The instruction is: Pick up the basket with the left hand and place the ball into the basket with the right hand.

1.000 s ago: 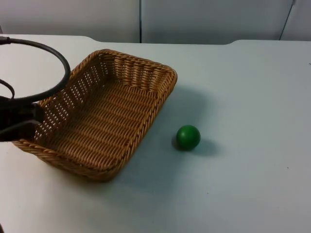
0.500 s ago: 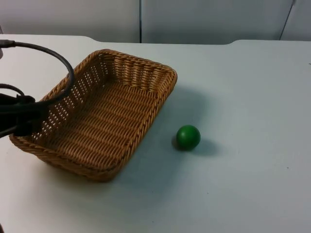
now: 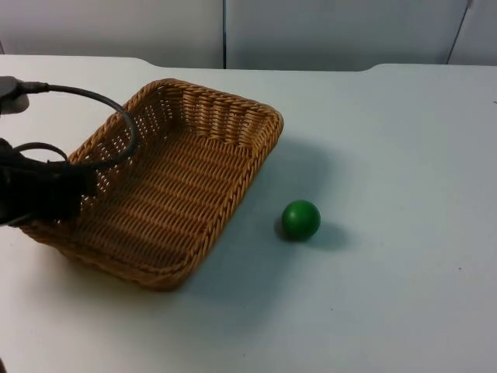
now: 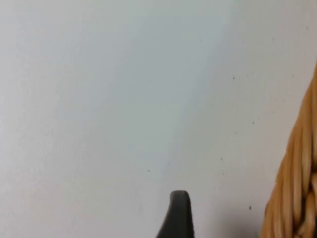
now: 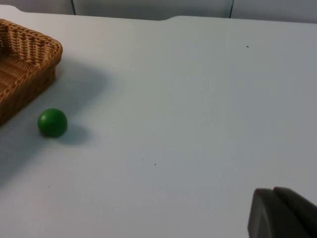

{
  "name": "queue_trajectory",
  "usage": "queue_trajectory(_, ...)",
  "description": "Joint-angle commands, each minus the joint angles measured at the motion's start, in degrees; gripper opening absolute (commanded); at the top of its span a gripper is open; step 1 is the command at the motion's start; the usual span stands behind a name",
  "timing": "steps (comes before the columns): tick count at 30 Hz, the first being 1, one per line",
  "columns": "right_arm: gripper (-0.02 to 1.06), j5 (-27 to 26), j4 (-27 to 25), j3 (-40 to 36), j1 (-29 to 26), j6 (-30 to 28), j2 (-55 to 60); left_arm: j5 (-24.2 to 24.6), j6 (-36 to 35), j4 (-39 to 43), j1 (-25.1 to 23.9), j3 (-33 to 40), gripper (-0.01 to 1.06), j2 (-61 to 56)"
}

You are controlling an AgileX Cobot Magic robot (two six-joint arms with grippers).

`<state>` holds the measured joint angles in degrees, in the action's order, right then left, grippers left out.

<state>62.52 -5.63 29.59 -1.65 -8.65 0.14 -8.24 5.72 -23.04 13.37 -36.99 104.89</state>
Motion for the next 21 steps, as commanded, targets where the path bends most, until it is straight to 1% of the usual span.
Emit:
queue_trajectory(1,0.0,-0.4,0.3,-0.3,0.2,-0.3,-0.1,0.2,-0.3,-2.2,0.4,-1.3,0.66,1.6)
queue_trajectory(3,0.0,-0.4,0.3,-0.3,0.2,-0.3,-0.1,0.7,-0.3,-3.9,0.4,-2.6,0.63,3.1)
queue_trajectory(6,0.0,-0.4,0.3,-0.3,0.2,-0.3,-0.1,0.6,-0.3,-5.4,0.4,-3.8,0.52,4.5)
queue_trajectory(7,0.0,-0.4,0.3,-0.3,0.2,-0.3,-0.1,0.6,-0.3,-5.4,0.4,-3.8,0.52,4.5)
queue_trajectory(11,0.0,-0.4,0.3,-0.3,0.2,-0.3,-0.1,-2.2,-0.3,-5.4,0.4,-3.9,0.31,4.6)
queue_trajectory(12,0.0,-0.4,0.3,-0.3,0.2,-0.3,-0.1,-2.2,-0.3,-5.4,0.4,-3.9,0.31,4.6)
queue_trajectory(16,0.0,-0.4,0.3,-0.3,0.2,-0.3,-0.1,-3.6,-0.3,-5.4,0.4,-3.9,0.03,4.6)
queue_trajectory(17,0.0,-0.4,0.3,-0.3,0.2,-0.3,-0.1,-3.6,-0.3,-5.4,0.4,-3.9,0.03,4.6)
queue_trajectory(18,0.0,-0.4,0.3,-0.3,0.2,-0.3,-0.1,-3.8,-0.3,-5.4,0.4,-3.9,0.0,4.6)
queue_trajectory(21,0.0,-0.4,0.3,-0.3,0.2,-0.3,-0.1,-3.9,-0.6,-5.4,0.4,-3.9,0.0,4.6)
